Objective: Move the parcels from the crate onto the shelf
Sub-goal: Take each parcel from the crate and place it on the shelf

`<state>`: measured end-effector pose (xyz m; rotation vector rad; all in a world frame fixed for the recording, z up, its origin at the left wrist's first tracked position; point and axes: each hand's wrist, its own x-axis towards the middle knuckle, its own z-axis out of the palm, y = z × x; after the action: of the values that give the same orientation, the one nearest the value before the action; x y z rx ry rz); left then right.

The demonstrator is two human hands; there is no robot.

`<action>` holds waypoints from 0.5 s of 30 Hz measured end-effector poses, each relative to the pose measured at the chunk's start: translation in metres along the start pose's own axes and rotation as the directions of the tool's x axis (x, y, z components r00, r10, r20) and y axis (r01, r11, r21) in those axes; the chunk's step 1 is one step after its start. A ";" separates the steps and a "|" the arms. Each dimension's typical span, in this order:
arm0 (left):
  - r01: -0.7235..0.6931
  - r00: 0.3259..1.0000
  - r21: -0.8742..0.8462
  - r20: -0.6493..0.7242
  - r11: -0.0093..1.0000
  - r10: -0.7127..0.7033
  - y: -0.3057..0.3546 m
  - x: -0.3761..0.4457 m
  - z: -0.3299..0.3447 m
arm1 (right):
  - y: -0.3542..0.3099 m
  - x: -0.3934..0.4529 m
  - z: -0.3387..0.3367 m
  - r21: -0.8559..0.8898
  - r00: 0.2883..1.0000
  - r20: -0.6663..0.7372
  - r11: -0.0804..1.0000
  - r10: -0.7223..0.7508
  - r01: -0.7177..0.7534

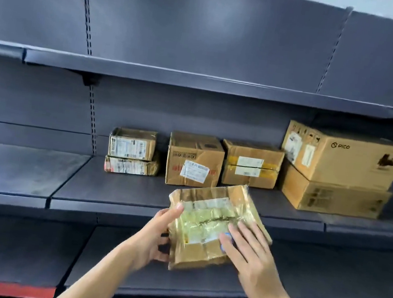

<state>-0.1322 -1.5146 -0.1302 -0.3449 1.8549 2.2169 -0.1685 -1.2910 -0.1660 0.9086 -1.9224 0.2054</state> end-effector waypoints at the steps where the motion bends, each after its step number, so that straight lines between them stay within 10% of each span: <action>1: -0.005 1.000 0.032 0.003 0.999 0.004 0.003 -0.001 -0.001 | -0.003 0.003 0.001 -0.012 1.000 -0.002 1.000 -0.017 0.017; 10: -0.029 0.989 0.036 -0.143 0.999 0.034 -0.010 0.000 -0.037 | -0.012 0.018 0.016 0.107 0.981 0.161 0.990 -0.107 0.090; 13: -0.052 0.983 0.067 -0.170 0.996 0.063 -0.010 -0.004 -0.063 | -0.006 0.029 0.015 0.259 0.903 0.420 0.941 0.095 -0.220; 15: -0.063 0.979 0.064 -0.192 0.996 0.074 -0.011 -0.007 -0.081 | -0.003 0.037 0.014 0.323 0.724 0.622 0.745 0.298 -0.584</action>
<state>-0.1191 -1.5927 -0.1518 -0.5110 2.0548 2.2398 -0.1853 -1.3188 -0.1437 0.8456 -2.6909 0.8733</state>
